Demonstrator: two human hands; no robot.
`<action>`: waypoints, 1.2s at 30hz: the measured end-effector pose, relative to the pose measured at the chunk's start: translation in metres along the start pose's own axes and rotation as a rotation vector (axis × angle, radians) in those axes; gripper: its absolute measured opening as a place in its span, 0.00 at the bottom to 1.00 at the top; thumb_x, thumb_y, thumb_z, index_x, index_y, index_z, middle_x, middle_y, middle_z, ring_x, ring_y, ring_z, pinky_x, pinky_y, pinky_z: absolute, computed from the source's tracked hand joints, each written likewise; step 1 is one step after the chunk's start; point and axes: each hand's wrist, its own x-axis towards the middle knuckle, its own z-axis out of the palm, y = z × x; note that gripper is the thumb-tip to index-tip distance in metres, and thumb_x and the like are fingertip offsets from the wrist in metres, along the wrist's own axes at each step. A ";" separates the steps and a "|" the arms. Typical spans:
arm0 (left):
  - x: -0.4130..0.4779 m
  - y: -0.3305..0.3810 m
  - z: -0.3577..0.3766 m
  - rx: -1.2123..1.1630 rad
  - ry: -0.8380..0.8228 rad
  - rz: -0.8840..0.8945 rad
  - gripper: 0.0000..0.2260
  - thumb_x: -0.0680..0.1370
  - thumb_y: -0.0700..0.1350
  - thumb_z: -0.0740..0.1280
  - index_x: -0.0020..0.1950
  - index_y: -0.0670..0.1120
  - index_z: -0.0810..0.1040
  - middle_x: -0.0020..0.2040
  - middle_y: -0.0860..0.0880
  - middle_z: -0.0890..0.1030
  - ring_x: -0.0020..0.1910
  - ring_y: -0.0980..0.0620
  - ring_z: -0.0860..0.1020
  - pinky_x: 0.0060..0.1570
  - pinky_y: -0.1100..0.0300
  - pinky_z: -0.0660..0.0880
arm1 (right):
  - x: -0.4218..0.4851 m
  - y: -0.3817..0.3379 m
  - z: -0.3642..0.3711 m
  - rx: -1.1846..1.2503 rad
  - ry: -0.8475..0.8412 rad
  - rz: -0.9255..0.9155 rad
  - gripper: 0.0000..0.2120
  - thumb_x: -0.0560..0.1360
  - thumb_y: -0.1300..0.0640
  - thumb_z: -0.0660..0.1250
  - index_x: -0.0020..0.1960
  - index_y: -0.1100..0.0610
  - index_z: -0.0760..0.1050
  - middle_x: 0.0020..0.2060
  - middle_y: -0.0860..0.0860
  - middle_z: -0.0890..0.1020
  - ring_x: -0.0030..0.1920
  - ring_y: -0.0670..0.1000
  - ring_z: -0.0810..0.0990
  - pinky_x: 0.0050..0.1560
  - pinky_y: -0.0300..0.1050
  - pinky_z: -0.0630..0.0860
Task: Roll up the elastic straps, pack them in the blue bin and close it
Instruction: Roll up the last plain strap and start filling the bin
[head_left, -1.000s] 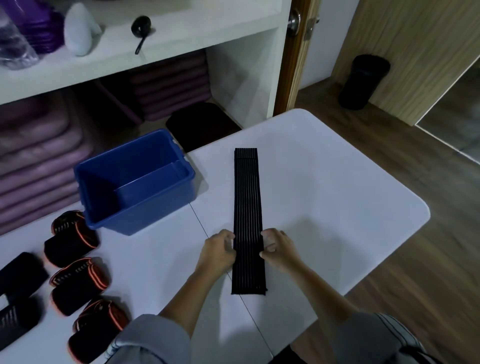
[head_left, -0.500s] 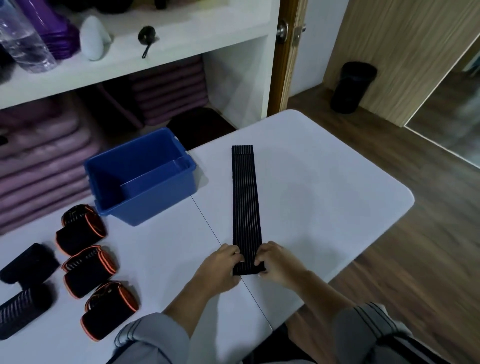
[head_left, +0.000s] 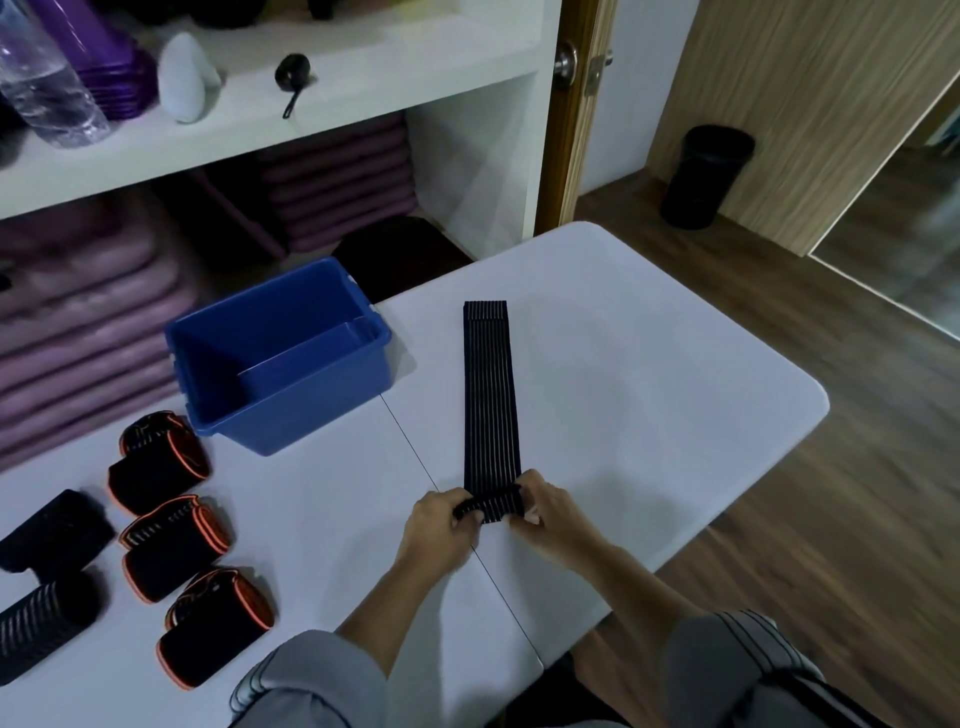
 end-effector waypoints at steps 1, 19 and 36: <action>0.003 0.001 -0.001 -0.060 0.008 -0.058 0.05 0.75 0.45 0.67 0.49 0.48 0.79 0.41 0.49 0.80 0.42 0.51 0.77 0.42 0.60 0.72 | 0.003 0.001 0.001 0.025 0.019 0.049 0.09 0.74 0.60 0.65 0.53 0.60 0.69 0.40 0.53 0.78 0.40 0.54 0.75 0.40 0.44 0.70; 0.021 0.007 0.016 0.051 0.064 -0.023 0.10 0.79 0.45 0.61 0.59 0.46 0.67 0.45 0.46 0.79 0.45 0.43 0.78 0.43 0.54 0.73 | 0.021 0.008 0.021 -0.033 0.173 0.279 0.06 0.78 0.56 0.61 0.49 0.57 0.66 0.43 0.58 0.80 0.42 0.59 0.77 0.36 0.45 0.64; 0.014 -0.021 -0.003 0.492 0.016 0.523 0.17 0.63 0.49 0.71 0.50 0.47 0.80 0.56 0.51 0.76 0.48 0.53 0.76 0.40 0.61 0.76 | 0.022 0.020 -0.013 -0.382 -0.084 -0.271 0.18 0.67 0.53 0.71 0.56 0.55 0.77 0.53 0.50 0.77 0.53 0.52 0.75 0.53 0.45 0.74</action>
